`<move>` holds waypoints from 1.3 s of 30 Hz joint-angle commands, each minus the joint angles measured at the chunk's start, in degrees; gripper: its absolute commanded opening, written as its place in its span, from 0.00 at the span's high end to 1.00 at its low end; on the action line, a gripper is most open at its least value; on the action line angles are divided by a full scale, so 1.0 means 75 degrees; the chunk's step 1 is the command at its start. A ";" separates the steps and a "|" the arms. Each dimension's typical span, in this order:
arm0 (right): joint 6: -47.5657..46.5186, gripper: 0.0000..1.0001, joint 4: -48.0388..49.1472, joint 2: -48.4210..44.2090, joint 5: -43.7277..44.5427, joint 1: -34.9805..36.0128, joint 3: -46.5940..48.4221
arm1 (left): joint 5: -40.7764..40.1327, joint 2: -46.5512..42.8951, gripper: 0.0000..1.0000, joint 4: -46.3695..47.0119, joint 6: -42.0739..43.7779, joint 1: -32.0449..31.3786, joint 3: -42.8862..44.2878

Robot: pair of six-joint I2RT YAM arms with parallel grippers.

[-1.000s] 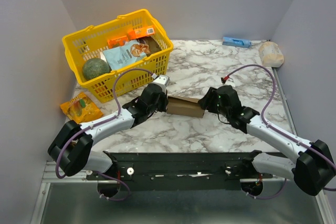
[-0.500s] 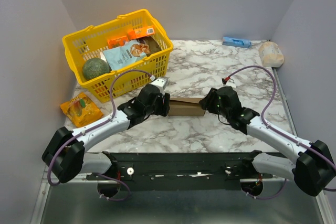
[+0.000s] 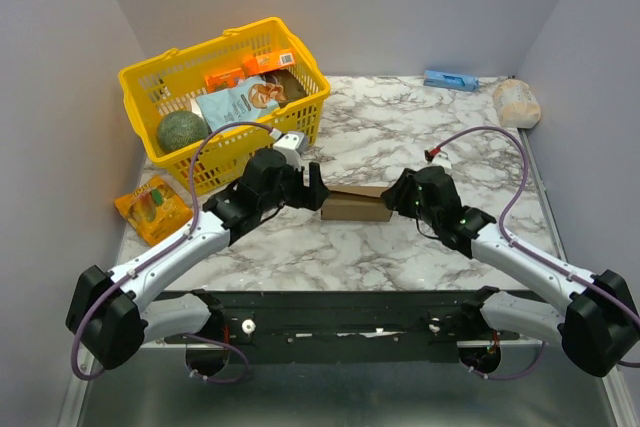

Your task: Fold the paper box

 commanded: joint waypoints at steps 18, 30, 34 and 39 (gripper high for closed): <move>-0.0116 0.52 -0.0624 -0.0113 0.0341 -0.0039 -0.0369 | 0.1054 0.1743 0.41 0.1998 -0.1738 0.0932 0.0014; -0.0151 0.54 -0.0624 -0.0078 0.0365 -0.0039 -0.0404 | 0.1570 0.2072 0.64 0.2326 -0.2067 0.0932 -0.0384; -0.0139 0.55 -0.0624 -0.0078 0.0377 -0.0039 -0.0404 | 0.1594 0.2025 0.67 0.2315 -0.2067 0.0920 -0.0653; -0.0139 0.55 -0.0612 -0.0124 0.0388 -0.0039 -0.0393 | 0.1582 0.1978 0.71 0.2303 -0.1938 0.0908 -0.1017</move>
